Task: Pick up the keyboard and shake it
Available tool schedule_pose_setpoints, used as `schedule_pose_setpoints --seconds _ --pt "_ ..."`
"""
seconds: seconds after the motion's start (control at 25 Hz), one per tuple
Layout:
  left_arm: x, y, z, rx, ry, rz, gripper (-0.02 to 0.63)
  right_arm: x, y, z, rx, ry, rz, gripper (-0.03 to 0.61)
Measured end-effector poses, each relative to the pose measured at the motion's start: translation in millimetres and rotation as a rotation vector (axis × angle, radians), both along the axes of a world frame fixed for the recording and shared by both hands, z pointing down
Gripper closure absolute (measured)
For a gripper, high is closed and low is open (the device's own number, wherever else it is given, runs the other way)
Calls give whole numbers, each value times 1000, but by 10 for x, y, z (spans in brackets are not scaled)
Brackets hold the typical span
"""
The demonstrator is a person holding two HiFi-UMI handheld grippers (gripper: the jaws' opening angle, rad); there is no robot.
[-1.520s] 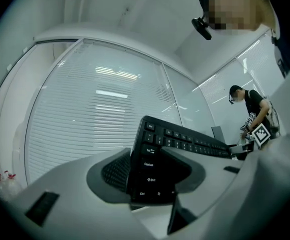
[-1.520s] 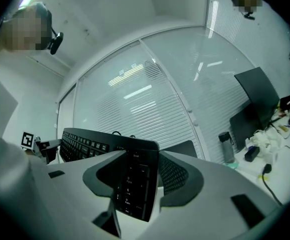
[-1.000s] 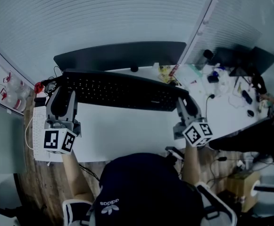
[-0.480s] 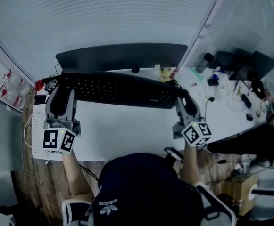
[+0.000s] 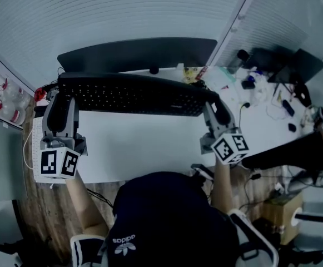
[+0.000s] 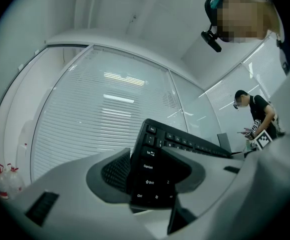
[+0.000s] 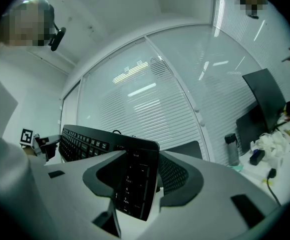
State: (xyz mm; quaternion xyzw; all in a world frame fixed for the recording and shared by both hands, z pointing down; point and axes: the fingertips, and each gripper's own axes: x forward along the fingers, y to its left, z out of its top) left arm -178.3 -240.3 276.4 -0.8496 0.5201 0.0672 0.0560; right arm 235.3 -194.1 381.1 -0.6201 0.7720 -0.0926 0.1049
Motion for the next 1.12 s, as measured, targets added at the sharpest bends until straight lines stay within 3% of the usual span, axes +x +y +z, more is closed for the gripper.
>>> schedule_pose_setpoints --seconds 0.4,0.72,1.12 --pt "7 60 42 3 -3 -16 425 -9 -4 29 7 1 -11 390" --pt "-372 457 56 9 -2 -91 425 -343 45 136 7 -15 -88 390" --pt "-804 605 -69 1 -25 -150 425 -831 -73 13 -17 -34 -159 390"
